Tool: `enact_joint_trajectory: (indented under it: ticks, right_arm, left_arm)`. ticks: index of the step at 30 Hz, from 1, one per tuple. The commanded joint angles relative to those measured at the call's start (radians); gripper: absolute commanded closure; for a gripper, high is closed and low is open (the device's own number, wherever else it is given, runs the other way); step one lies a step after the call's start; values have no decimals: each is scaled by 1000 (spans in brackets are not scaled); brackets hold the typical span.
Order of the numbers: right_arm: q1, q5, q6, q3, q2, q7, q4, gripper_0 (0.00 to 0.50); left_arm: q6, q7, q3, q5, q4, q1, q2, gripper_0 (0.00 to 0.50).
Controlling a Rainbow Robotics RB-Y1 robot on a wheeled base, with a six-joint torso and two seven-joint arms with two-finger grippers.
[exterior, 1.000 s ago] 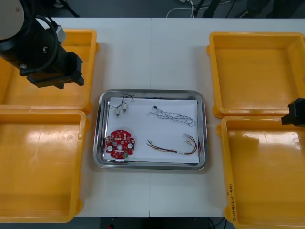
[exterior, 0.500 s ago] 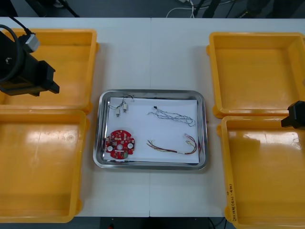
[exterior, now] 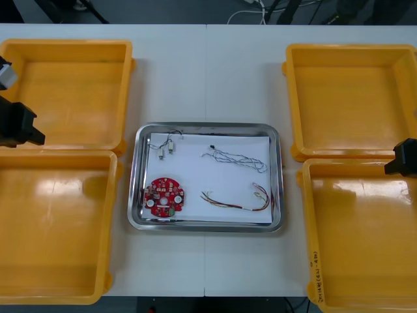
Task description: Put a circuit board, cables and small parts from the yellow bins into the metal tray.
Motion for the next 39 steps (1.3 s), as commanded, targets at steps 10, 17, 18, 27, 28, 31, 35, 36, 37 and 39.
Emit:
enact_joint_trajectory:
  ticks: [10, 17, 18, 27, 28, 31, 35, 36, 37, 39]
  right_arm:
    - [8, -7, 4, -35, -41, -19, -26, 0]
    - [8, -7, 4, -35, -41, -19, -26, 0]
    - [8, -7, 4, -35, -41, -19, -26, 0]
    - [8, -7, 4, -35, -41, -19, -26, 0]
    - [8, -7, 4, -35, -41, -19, -26, 0]
    - [8, -7, 4, -35, -41, -19, -26, 0]
    - [8, -7, 4, -35, -41, -19, -26, 0]
    - [8, -7, 4, -35, -41, -19, -26, 0]
    - [8, -7, 4, -35, -41, -19, -26, 0]
    - [8, -7, 4, -35, -41, -19, -26, 0]
  left_arm:
    - [7, -242, 111, -48, -77, 142, 54, 0]
    - [7, -296, 160, -60, -93, 200, 53, 0]
    - [7, -299, 163, -62, -94, 201, 53, 0]
    - [7, -299, 183, -71, -119, 229, 42, 0]
    - [7, -299, 185, -74, -120, 229, 39, 0]
    - [7, -299, 185, -85, -122, 229, 31, 0]
    - [7, -299, 189, -86, -122, 229, 25, 0]
    - [7, -299, 189, -86, -123, 229, 23, 0]
    - [7, -299, 189, -86, -123, 229, 23, 0]
    - [7, -299, 189, -86, -123, 229, 23, 0]
